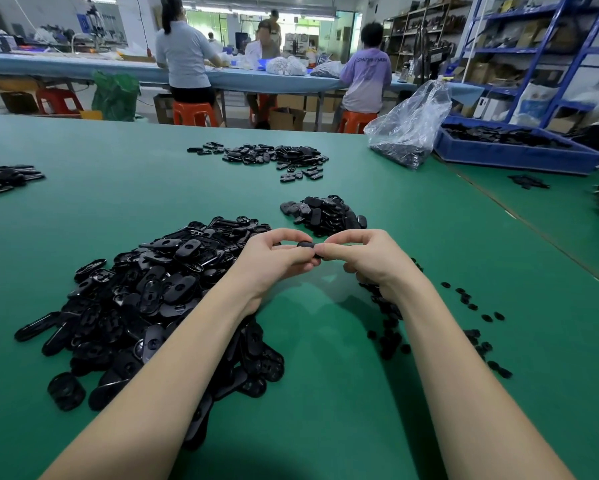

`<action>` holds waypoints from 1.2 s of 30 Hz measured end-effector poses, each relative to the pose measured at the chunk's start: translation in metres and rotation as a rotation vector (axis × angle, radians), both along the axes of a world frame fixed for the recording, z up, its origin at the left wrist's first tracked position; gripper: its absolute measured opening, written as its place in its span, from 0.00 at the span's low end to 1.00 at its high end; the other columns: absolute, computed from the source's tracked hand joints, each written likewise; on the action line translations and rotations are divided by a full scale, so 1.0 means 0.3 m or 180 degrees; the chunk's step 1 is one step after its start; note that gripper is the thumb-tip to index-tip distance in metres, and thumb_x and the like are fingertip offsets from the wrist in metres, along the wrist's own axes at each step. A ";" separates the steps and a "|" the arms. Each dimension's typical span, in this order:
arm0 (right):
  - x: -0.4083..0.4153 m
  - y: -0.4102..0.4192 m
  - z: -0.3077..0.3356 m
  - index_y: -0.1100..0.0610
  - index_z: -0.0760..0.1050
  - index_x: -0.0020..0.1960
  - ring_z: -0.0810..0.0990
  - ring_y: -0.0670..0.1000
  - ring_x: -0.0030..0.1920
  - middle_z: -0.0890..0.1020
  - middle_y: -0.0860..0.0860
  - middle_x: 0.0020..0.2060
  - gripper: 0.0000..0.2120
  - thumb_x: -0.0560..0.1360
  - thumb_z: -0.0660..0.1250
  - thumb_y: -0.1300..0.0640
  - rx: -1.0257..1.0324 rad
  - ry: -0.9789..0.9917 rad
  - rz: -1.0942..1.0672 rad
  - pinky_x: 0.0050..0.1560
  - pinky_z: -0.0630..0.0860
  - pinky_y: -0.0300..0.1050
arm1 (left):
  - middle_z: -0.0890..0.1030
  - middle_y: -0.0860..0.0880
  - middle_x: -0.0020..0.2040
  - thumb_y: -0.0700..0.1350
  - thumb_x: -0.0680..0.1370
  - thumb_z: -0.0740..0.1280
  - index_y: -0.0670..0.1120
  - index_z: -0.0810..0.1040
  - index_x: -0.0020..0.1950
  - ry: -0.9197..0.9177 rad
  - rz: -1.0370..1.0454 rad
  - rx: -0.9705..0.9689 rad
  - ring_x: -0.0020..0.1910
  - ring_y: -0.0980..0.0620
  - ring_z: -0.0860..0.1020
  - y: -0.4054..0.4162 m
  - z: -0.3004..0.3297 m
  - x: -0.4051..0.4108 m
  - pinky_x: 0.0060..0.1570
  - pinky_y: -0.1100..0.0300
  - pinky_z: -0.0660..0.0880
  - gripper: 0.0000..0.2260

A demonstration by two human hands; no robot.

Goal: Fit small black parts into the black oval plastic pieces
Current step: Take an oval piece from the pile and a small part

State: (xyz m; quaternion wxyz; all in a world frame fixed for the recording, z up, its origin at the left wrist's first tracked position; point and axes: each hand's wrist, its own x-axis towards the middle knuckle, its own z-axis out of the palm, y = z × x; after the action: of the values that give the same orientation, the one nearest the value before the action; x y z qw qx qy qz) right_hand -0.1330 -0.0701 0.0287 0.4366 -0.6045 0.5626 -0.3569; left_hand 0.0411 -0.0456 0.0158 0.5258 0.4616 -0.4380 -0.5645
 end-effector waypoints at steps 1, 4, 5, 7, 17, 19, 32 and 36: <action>0.002 -0.002 0.001 0.46 0.86 0.40 0.69 0.46 0.32 0.80 0.47 0.33 0.07 0.66 0.81 0.45 -0.0007 0.0011 0.0012 0.27 0.63 0.36 | 0.86 0.42 0.41 0.30 0.75 0.71 0.40 0.81 0.48 0.0034 0.0037 0.0015 0.39 0.48 0.85 -0.001 0.000 0.000 0.43 0.64 0.81 0.06; 0.009 -0.006 0.007 0.46 0.86 0.36 0.68 0.42 0.27 0.78 0.44 0.29 0.05 0.69 0.80 0.50 -0.0062 0.0025 0.0066 0.24 0.63 0.33 | 0.86 0.41 0.41 0.29 0.75 0.70 0.40 0.81 0.46 0.0077 0.0119 0.0038 0.38 0.48 0.85 -0.004 0.001 0.001 0.43 0.64 0.82 0.07; 0.010 -0.008 0.008 0.47 0.85 0.34 0.68 0.41 0.25 0.77 0.42 0.27 0.06 0.69 0.80 0.52 -0.0097 0.0069 0.0049 0.24 0.63 0.32 | 0.86 0.41 0.41 0.29 0.75 0.70 0.40 0.81 0.45 0.0046 0.0134 0.0034 0.38 0.48 0.85 -0.004 0.000 0.000 0.43 0.64 0.82 0.07; 0.012 -0.012 0.007 0.49 0.85 0.35 0.68 0.40 0.23 0.77 0.40 0.24 0.06 0.69 0.79 0.53 -0.0162 0.0198 -0.0004 0.23 0.62 0.32 | 0.86 0.40 0.41 0.29 0.75 0.71 0.40 0.81 0.45 -0.0043 0.0157 0.0010 0.37 0.48 0.85 -0.002 -0.003 -0.004 0.44 0.63 0.82 0.07; 0.036 -0.020 -0.036 0.51 0.85 0.38 0.72 0.38 0.25 0.80 0.40 0.26 0.03 0.68 0.78 0.54 -0.0370 0.0242 -0.0147 0.26 0.65 0.29 | 0.85 0.41 0.41 0.28 0.75 0.70 0.38 0.80 0.48 -0.0311 0.0200 -0.0009 0.35 0.52 0.85 -0.002 -0.009 0.006 0.40 0.66 0.81 0.07; 0.034 -0.023 -0.039 0.52 0.84 0.38 0.72 0.38 0.25 0.80 0.41 0.27 0.03 0.68 0.78 0.54 -0.0377 0.0232 -0.0138 0.27 0.66 0.30 | 0.85 0.42 0.40 0.28 0.75 0.71 0.38 0.80 0.48 -0.0270 0.0179 -0.0007 0.35 0.52 0.85 0.000 -0.009 0.004 0.39 0.67 0.80 0.07; 0.062 -0.014 -0.064 0.52 0.82 0.37 0.77 0.40 0.30 0.83 0.44 0.29 0.05 0.68 0.78 0.55 -0.0502 0.0301 -0.0207 0.35 0.72 0.33 | 0.86 0.46 0.38 0.31 0.75 0.72 0.42 0.80 0.47 -0.0586 0.0281 -0.0002 0.37 0.54 0.85 -0.013 -0.037 0.008 0.42 0.67 0.81 0.07; 0.054 -0.015 -0.063 0.54 0.84 0.41 0.80 0.44 0.36 0.84 0.46 0.33 0.04 0.70 0.78 0.55 -0.0399 0.0041 -0.0152 0.42 0.75 0.37 | 0.87 0.43 0.41 0.31 0.75 0.72 0.39 0.81 0.50 -0.0323 0.0159 0.0003 0.40 0.51 0.86 -0.010 -0.033 0.024 0.41 0.67 0.80 0.07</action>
State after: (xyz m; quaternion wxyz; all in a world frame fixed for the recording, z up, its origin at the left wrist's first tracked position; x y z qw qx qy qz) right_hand -0.1168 -0.0746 0.0098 0.3855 -0.6193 0.5562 -0.3980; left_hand 0.0484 -0.0487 0.0059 0.5166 0.5006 -0.4522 -0.5273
